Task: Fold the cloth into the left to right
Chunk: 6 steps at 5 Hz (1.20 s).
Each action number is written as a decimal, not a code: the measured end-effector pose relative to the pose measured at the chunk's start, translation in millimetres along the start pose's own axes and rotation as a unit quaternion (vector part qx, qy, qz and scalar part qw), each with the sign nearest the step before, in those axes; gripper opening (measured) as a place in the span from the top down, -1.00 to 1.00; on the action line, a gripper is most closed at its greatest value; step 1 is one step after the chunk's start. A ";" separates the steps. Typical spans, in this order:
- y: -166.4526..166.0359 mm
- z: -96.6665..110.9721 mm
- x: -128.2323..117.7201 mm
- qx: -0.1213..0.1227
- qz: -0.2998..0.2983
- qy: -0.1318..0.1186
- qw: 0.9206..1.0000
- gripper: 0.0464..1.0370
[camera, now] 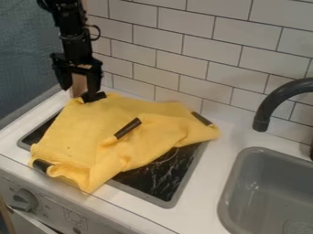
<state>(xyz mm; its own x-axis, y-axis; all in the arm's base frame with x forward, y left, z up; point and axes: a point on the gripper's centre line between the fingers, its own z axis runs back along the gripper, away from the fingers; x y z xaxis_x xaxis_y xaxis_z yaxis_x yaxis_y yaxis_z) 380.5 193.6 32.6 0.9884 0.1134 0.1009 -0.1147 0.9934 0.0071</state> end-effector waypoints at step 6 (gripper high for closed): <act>-5.8 -30.7 -6.6 -0.025 -0.019 0.023 0.999 0.84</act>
<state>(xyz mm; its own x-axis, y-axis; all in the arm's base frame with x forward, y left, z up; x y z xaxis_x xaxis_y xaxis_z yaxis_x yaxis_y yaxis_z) 377.7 187.6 1.3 0.9957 0.0746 0.0552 -0.0725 0.9966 -0.0400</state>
